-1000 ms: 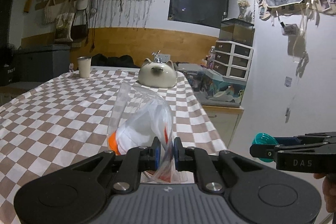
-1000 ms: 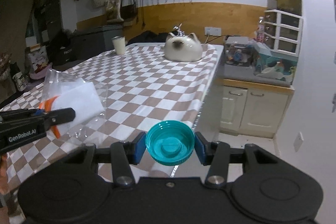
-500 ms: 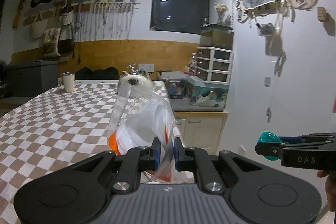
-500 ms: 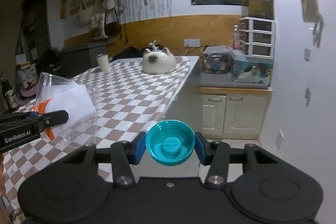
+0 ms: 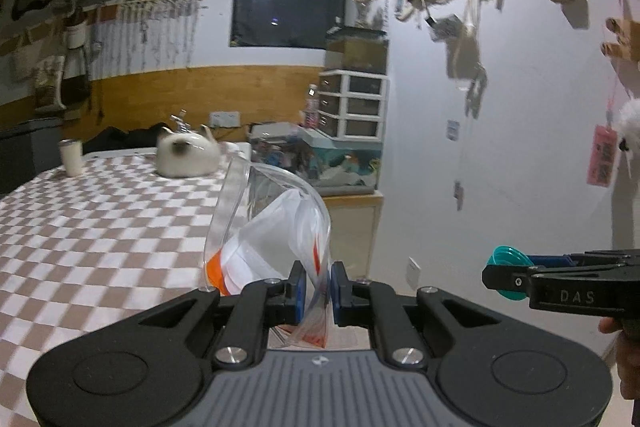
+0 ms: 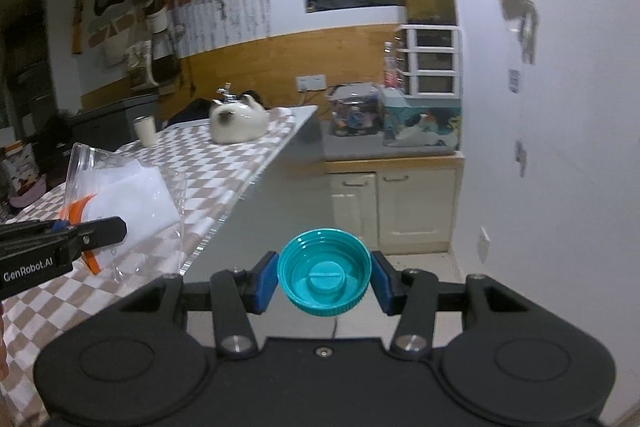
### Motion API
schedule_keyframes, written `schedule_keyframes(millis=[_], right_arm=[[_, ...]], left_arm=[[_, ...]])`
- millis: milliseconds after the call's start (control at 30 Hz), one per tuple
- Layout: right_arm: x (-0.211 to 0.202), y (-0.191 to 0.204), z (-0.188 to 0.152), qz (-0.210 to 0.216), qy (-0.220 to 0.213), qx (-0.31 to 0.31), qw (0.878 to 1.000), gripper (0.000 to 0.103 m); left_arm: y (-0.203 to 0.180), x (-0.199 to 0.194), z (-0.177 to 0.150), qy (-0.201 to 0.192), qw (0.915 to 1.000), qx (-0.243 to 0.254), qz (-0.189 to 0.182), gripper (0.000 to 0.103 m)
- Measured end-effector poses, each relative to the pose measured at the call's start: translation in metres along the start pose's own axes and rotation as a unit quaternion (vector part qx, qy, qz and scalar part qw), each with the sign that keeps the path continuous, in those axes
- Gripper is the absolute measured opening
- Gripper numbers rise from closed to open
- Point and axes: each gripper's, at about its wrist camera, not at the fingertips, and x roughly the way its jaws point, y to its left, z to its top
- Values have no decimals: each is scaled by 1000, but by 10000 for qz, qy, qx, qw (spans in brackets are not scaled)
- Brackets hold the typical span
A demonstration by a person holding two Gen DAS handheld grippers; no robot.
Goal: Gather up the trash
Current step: 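Lift the clear bag and teal cap and carry them over the trash bin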
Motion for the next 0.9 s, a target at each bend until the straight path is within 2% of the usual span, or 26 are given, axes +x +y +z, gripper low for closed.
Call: schedule_keyframes(millis=[467,633,900], right_arm=[[11,-74,-42,-470,377,503,9969,50],[28,-92,-67,-583,650,700,9937,50],[75,-116,-119,-782,1354,1065,9819,50]], left_arm=[[-60,53,-34,559,9975,56,-419,13],[-75,84,-64,986,9937,-16,-537,13],[-83,147,-121,1778,9821,-144,-604,13]])
